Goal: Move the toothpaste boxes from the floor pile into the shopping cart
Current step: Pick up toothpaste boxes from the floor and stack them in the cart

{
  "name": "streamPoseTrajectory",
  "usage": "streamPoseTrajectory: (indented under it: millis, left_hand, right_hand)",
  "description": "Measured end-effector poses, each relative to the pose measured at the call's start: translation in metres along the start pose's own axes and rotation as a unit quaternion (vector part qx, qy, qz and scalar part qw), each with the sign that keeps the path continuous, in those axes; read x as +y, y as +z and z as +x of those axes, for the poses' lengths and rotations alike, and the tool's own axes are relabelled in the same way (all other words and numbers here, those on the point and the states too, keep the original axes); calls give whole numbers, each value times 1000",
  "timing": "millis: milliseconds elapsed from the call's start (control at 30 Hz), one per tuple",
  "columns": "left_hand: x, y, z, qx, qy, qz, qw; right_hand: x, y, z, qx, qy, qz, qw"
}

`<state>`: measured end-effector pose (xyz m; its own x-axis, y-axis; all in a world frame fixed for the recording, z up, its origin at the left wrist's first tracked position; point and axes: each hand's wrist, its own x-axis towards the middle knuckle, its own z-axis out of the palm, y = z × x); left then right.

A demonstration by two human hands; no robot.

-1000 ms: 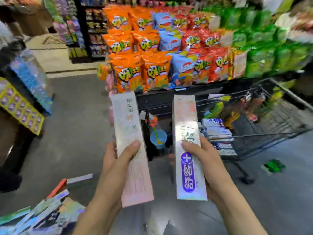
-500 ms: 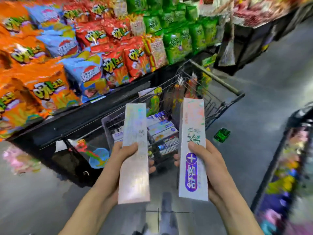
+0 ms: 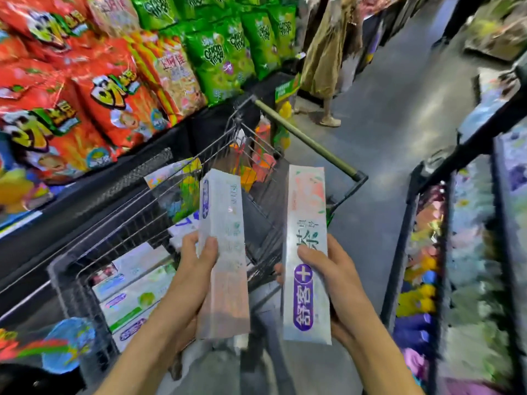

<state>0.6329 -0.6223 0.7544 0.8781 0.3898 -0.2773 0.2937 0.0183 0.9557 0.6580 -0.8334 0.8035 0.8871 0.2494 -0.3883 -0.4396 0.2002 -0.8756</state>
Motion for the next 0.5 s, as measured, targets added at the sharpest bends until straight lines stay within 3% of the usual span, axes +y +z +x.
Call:
streamPoseTrajectory:
  millis: [167, 333, 500]
  left_hand:
    - [-14, 0, 69, -26, -17, -21, 999]
    - [-40, 2, 140, -59, 26, 65, 996]
    - [-131, 10, 206, -52, 39, 208, 976]
  right_hand:
    - [-8, 7, 86, 8, 29, -23, 999]
    - [1, 1, 166, 16, 68, -15, 997]
    - [27, -11, 247, 7, 85, -31, 996]
